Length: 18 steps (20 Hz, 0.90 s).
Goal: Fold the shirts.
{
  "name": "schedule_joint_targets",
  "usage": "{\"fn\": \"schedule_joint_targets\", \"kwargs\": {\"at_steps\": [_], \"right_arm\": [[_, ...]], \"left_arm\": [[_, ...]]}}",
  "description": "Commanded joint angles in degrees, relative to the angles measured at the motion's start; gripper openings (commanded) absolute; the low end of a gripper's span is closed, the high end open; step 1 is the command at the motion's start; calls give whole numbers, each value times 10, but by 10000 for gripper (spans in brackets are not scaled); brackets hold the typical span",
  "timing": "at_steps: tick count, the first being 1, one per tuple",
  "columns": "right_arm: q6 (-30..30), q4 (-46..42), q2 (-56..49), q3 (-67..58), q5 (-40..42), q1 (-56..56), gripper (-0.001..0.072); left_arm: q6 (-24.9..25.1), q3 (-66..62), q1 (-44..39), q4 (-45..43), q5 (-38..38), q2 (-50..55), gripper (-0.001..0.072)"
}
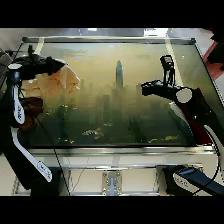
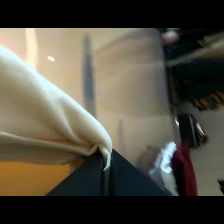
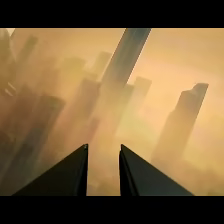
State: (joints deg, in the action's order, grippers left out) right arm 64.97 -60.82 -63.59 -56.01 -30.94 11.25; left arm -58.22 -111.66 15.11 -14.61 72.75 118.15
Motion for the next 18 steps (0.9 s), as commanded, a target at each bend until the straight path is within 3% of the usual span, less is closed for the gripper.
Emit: {"fn": "schedule_joint_targets", "kwargs": {"at_steps": [1,5,10,11,13,14,15,16,17,18], "right_arm": [[-1,-10,0,0,66,-1,252],[-1,-46,0,0,88,-1,251],[0,-108,5,-1,92,-1,245],[0,-126,9,-1,98,-1,228],[0,-161,25,-1,105,-6,49],[0,-169,35,-1,106,-14,38],[0,-167,46,-1,104,-24,39],[6,-163,55,-1,99,-35,41],[32,-156,61,-1,86,-46,100],[70,-141,62,-1,60,-56,294]], "left_arm": [[19,-31,-85,70,167,-2,10],[-20,-31,-247,-25,178,-2,9],[-45,-31,-448,-161,44,-2,10],[-50,-31,-478,-173,17,-2,10],[-50,-31,-513,-180,-43,-2,17],[-50,-31,-516,-177,-82,-3,24],[-49,-31,-513,-176,-118,-6,159],[-49,-33,-499,-176,-158,-12,478],[-48,-40,-480,-176,-191,-17,661],[-50,-51,-454,-176,-215,-23,700]]}}
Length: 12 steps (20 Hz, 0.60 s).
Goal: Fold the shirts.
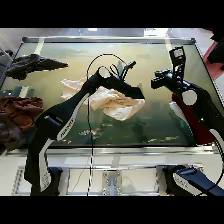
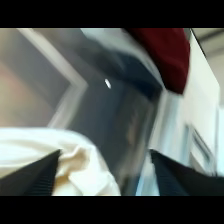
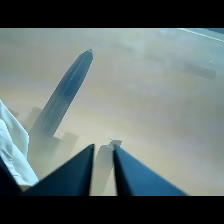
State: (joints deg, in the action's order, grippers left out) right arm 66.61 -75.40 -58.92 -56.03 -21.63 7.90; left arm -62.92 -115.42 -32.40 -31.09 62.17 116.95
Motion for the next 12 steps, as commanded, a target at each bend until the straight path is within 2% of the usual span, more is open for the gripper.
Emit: {"fn": "schedule_joint_targets", "kwargs": {"at_steps": [1,2,5,6,9,12], "right_arm": [[96,23,11,0,-80,-34,508],[116,38,2,0,-136,-40,595],[109,118,-63,0,-279,-30,594],[91,142,-97,0,-294,-16,594],[89,154,-197,0,-305,28,593],[134,124,-253,0,-327,38,591]], "left_arm": [[-13,-18,53,-6,-134,-22,700],[-31,-18,85,2,-147,-35,700],[-38,-18,186,6,-129,-72,700],[-38,-18,216,6,-109,-78,700],[-60,-15,288,-20,-8,-79,700],[-70,-8,326,-110,86,-79,700]]}}
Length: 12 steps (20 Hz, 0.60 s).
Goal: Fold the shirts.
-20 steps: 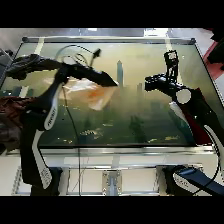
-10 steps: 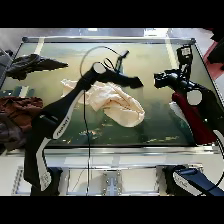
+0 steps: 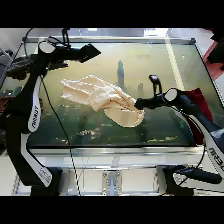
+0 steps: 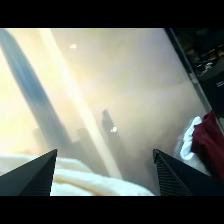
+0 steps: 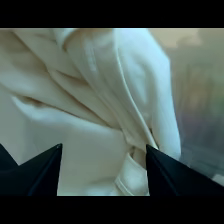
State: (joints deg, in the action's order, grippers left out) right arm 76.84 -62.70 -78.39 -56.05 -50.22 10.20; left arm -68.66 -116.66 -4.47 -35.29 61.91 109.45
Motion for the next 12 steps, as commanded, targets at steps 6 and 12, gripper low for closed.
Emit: {"fn": "schedule_joint_targets", "kwargs": {"at_steps": [6,12], "right_arm": [[94,-73,-59,0,-58,16,585],[100,-54,-32,-13,-32,16,584]], "left_arm": [[-20,12,59,-190,86,-3,700],[-20,13,59,-191,87,0,700]]}}
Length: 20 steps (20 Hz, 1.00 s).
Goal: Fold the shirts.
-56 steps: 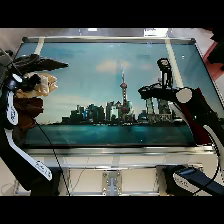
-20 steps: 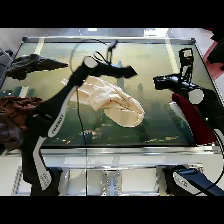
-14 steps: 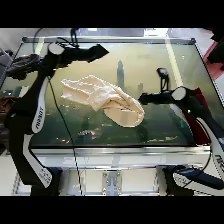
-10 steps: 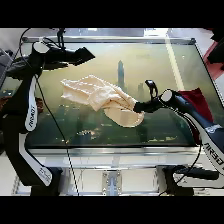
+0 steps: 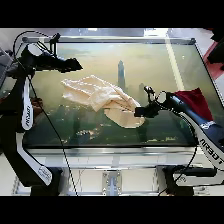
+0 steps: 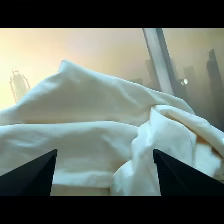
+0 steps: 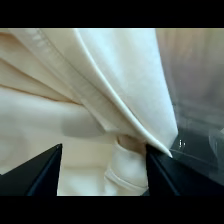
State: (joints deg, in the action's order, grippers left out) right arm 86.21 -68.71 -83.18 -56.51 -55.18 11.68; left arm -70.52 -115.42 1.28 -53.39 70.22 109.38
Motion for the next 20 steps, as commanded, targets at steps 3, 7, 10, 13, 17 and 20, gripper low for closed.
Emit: {"fn": "schedule_joint_targets", "kwargs": {"at_steps": [3,7,10,13,17,20], "right_arm": [[10,-38,81,-50,-5,0,584],[66,-140,140,-40,-69,0,584],[71,-83,139,49,14,0,584],[73,-20,139,123,104,0,583],[73,14,138,177,175,0,583],[76,26,138,181,211,0,578]], "left_arm": [[-1,0,1,-11,5,1,700],[-1,0,1,-26,4,1,700],[-1,0,1,-37,28,1,700],[0,0,1,-42,44,3,700],[0,0,1,-55,43,5,700],[0,0,1,-59,40,5,700]]}}
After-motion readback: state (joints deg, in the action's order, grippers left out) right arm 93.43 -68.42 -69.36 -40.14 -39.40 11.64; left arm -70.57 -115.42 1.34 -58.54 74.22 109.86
